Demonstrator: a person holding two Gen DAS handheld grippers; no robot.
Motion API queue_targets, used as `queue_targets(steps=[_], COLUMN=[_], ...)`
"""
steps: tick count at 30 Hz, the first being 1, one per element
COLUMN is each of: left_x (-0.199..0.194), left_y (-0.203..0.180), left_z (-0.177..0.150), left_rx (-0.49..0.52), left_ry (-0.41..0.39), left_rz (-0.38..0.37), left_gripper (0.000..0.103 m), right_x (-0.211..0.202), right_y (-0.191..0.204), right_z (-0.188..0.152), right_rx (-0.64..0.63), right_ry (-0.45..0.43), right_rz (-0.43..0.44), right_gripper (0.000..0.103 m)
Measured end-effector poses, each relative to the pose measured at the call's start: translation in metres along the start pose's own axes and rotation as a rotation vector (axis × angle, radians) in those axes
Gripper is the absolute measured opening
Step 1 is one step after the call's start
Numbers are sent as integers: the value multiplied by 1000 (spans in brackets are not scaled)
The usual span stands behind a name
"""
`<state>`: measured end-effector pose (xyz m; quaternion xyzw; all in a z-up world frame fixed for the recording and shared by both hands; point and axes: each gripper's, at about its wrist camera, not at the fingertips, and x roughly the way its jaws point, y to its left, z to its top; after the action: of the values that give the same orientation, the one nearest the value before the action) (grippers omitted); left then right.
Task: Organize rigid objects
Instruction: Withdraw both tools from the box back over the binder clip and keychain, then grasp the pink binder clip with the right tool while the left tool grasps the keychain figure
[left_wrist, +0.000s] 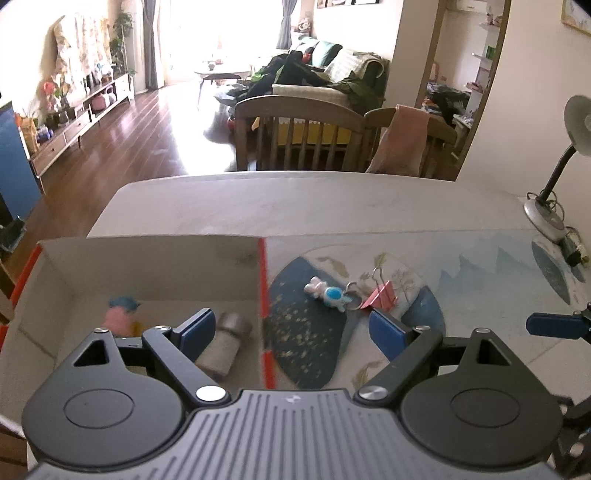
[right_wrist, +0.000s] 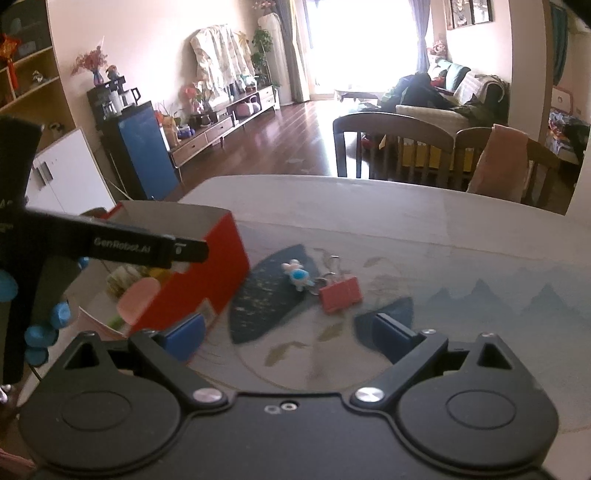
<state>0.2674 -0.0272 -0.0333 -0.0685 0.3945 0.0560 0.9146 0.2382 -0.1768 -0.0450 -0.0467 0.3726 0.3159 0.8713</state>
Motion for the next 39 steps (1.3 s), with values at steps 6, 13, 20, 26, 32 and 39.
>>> queue_targets(steps=[6,13,20,26,32,39], left_x=[30,58,80,95,109,112], left_y=[-29,-52,-59,-62,-68,-78], left_z=[2,6,5,0,-1,-3], left_rx=[2,-29,-42,-68,-43,-8], left_ry=[10,22,16,29,30,4], left_rz=[57,79,107,116,139,148], left_gripper=[91,91,91,91,91,92], right_x=[16,47,79,114,139,162], right_y=[-24,-45,-58,-59,-60,-62], right_z=[-3,-1,2,3,4,4], right_rx=[-81,-167,-211,-254,-270,-271], right_ry=[-6,23,53,72,74,84], right_rz=[3,1,30,52,75,101], right_gripper=[97,96,92,85,82,75])
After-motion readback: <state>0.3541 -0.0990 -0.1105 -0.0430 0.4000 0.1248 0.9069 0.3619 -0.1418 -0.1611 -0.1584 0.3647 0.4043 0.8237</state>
